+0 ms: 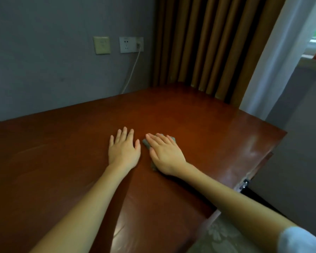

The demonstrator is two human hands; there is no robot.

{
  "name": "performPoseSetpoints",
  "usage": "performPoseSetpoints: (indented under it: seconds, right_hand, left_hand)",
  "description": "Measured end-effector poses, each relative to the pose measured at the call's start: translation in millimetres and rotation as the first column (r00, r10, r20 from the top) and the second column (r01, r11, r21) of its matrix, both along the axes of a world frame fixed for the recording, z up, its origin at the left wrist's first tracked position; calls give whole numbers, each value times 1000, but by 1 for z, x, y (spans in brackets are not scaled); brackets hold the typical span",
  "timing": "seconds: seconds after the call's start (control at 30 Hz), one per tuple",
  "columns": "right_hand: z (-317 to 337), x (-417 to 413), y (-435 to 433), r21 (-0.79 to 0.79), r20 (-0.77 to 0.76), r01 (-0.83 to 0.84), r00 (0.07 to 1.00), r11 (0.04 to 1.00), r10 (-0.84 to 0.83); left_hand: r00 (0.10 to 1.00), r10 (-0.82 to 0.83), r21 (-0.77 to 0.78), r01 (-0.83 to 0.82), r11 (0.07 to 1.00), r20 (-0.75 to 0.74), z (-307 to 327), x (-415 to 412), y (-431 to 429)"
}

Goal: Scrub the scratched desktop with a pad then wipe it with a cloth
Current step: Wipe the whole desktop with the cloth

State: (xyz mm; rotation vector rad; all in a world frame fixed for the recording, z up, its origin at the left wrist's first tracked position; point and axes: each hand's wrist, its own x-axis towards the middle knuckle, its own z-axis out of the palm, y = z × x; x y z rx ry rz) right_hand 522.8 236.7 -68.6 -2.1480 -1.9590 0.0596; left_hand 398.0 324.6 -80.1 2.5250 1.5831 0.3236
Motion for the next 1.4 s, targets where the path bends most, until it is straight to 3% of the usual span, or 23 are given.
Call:
performPoseSetpoints:
  seconds: [0.13, 0.3, 0.43, 0.57, 0.77, 0.93, 1.17, 1.3, 1.4]
  right_hand:
    - [3, 49, 39, -57, 28, 92, 995, 994, -91]
    - [5, 77, -10, -152, 104, 259, 964, 954, -245]
    - [7, 0, -33, -156, 95, 73, 994, 985, -59]
    - [6, -34, 27, -108, 45, -92, 994, 990, 97]
    - [8, 32, 110, -109, 27, 51, 998, 993, -48]
    - [11, 75, 73, -150, 73, 183, 982, 972, -174]
    - [14, 15, 48, -163, 108, -49, 992, 985, 67]
    - [9, -15, 103, -113, 91, -160, 981, 981, 170]
    - [8, -2, 160, -102, 63, -136, 988, 985, 142]
  left_hand:
    - [1000, -12, -12, 12, 1000, 4, 0, -1, 1]
    - [999, -34, -30, 35, 999, 4, 1, -2, 3]
    - [996, -83, -72, 85, 994, 27, 7, -6, 6]
    - [998, -6, -26, 7, 1000, 61, 6, -29, 18]
    - [999, 53, -47, -53, 997, -6, 6, -41, 37]
    - [995, 98, -62, -99, 993, -18, 8, -42, 77]
    - [991, 115, -54, -119, 991, -72, 12, -35, 130]
    - [971, 229, -31, -232, 972, -72, 9, -37, 155]
    - [962, 260, -18, -262, 965, -83, 6, -37, 160]
